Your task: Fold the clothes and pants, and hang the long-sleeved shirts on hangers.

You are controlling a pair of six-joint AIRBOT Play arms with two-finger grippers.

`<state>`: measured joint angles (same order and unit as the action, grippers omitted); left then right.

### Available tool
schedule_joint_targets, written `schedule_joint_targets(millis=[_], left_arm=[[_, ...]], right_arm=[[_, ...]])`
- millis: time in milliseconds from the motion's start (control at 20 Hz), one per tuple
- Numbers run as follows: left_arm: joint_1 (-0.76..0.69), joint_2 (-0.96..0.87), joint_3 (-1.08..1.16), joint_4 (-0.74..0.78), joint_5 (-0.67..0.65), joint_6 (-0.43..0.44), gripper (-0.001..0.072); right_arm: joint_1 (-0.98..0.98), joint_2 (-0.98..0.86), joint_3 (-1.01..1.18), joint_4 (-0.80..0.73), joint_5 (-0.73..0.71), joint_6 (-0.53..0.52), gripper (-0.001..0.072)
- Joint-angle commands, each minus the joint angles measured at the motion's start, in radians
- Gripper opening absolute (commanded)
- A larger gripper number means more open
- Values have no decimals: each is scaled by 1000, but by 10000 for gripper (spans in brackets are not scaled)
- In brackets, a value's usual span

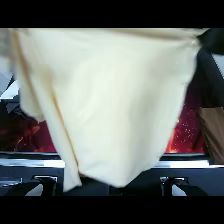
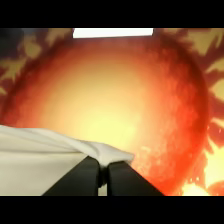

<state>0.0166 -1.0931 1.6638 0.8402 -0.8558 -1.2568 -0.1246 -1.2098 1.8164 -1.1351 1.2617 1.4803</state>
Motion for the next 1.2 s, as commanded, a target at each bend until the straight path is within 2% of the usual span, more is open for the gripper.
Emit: schedule_joint_targets(millis=[0, 50, 150, 250, 350, 500, 550, 600, 650, 700, 750, 800, 900, 950, 1050, 1150], left_arm=[[0, -227, -115, 23, 44, 52, 20], [-2, -295, -115, 6, 43, 35, 20], [-5, -414, -115, -52, 1, -16, 21], [-14, -510, -115, -74, -90, -58, 21], [-30, -586, -115, -73, -208, -61, 20], [-31, -639, -115, -69, -339, -90, 27], [-19, -636, -114, -69, -355, -119, 97], [5, -633, -98, -68, -399, -136, 298], [40, -633, -66, -48, -490, -135, 542], [85, -633, -27, 10, -594, -137, 605], [141, -629, 7, 104, -709, -183, 605], [189, -621, 19, 183, -785, -237, 604], [275, -588, -7, 268, -895, -254, 603], [304, -559, -57, 272, -903, -253, 594], [325, -468, -256, 269, -830, -210, 590], [311, -364, -538, 235, -659, -146, 589]], right_arm=[[-1, -273, -90, -23, -114, 145, 41], [-1, -345, -90, 6, -132, 237, 41], [3, -459, -90, 91, -89, 331, 41], [24, -543, -90, 106, -6, 328, 41], [50, -601, -90, 92, 59, 309, 41], [64, -617, -88, 92, 61, 296, 42], [51, -605, -77, 85, 62, 296, 55], [27, -590, -59, 72, 76, 295, 108], [-10, -568, -39, 50, 106, 293, 190], [-52, -544, -26, 26, 152, 279, 372], [-107, -517, -24, 3, 220, 259, 559], [-164, -500, -24, -26, 314, 242, 593], [-248, -481, -52, -71, 470, 205, 591], [-276, -466, -93, -86, 521, 186, 589], [-291, -416, -227, -103, 511, 146, 569], [-283, -356, -402, -98, 415, 137, 568]])
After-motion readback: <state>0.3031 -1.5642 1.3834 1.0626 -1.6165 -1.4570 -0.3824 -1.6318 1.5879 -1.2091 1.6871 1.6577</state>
